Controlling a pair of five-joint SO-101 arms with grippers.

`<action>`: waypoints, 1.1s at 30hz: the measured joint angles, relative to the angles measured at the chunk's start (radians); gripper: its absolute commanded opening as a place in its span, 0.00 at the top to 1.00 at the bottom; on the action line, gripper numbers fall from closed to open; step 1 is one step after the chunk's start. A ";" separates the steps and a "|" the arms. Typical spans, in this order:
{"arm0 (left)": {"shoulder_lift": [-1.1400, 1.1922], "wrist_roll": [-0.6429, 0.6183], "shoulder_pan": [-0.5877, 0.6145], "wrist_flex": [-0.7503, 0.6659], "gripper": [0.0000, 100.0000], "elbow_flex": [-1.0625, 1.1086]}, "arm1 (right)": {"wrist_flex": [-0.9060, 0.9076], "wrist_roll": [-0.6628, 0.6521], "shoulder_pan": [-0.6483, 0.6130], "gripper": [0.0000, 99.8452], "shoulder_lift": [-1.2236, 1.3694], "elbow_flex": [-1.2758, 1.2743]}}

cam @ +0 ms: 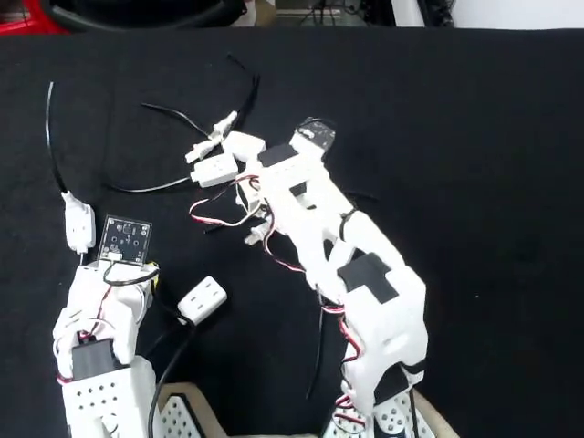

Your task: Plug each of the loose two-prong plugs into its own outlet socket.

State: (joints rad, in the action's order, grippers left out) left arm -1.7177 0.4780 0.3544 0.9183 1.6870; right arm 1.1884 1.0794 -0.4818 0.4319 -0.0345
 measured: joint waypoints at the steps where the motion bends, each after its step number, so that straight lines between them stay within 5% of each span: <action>1: 0.000 0.000 0.000 0.000 0.76 0.000 | 0.000 0.000 0.000 0.97 0.000 0.000; 24: 0.000 0.000 0.000 0.000 0.76 0.000 | 0.315 -0.399 0.000 0.99 -0.189 0.232; 33: -0.002 -0.124 -0.006 0.000 0.76 -0.046 | 0.124 -0.414 -0.020 0.99 -0.489 0.017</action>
State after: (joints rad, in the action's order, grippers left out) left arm -1.7192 0.3537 0.3483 0.9183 1.6410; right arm 1.3126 0.6651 -0.5017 -0.0575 -0.0176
